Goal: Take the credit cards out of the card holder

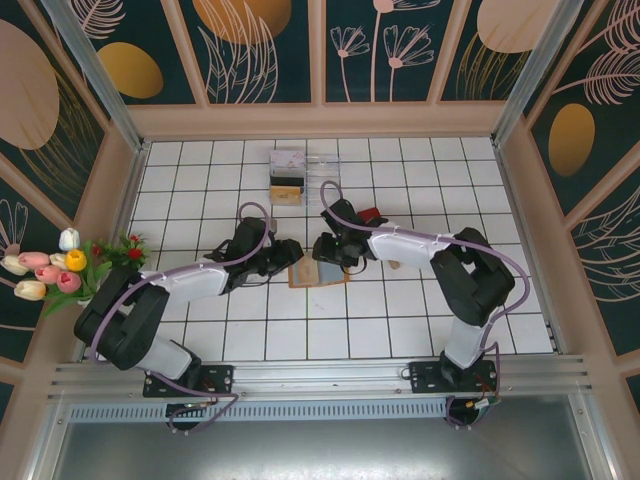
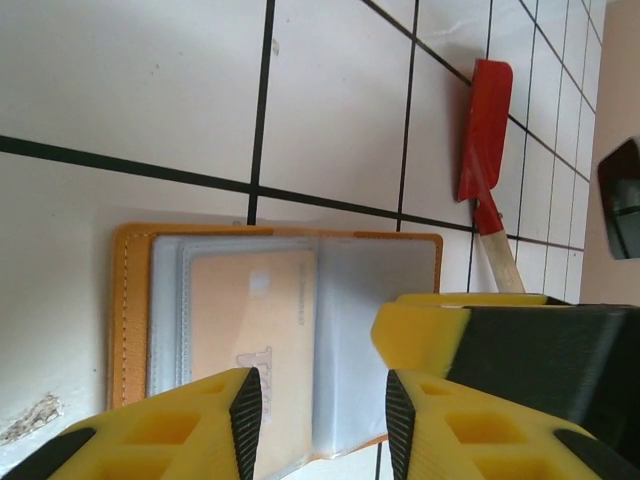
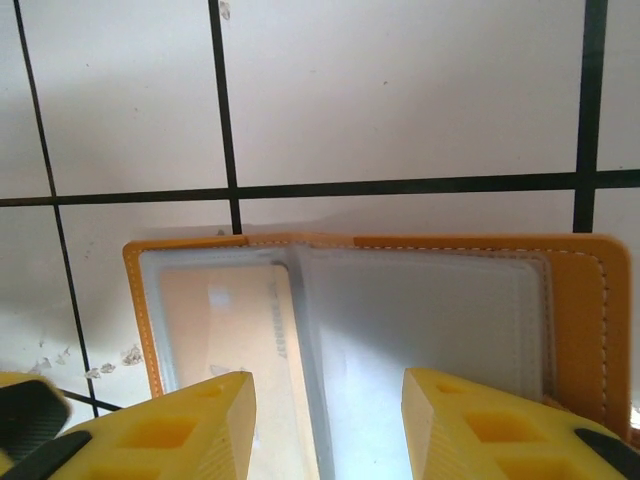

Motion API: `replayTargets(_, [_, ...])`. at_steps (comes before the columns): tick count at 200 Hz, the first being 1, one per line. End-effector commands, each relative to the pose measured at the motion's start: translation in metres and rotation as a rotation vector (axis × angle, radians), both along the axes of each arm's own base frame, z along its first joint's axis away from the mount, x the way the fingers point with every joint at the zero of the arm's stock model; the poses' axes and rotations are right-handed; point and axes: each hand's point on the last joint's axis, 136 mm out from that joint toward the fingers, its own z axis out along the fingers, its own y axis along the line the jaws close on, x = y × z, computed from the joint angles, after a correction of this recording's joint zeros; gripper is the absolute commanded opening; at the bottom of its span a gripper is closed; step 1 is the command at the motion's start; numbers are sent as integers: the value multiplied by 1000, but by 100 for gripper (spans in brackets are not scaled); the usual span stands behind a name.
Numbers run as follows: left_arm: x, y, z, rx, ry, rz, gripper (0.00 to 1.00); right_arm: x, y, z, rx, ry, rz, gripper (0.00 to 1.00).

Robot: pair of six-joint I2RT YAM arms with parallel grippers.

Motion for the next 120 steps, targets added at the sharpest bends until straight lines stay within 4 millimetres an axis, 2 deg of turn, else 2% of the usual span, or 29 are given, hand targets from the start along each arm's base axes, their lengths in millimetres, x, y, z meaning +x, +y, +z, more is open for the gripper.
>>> replayTargets(1, [-1,-4,-7,-11,13,-34,40,-2,-6,2,-17,6,-11,44])
replayTargets(120, [-6,-2,-37,35,99,-34,44,-12,-18,-34,-79,69,-10,43])
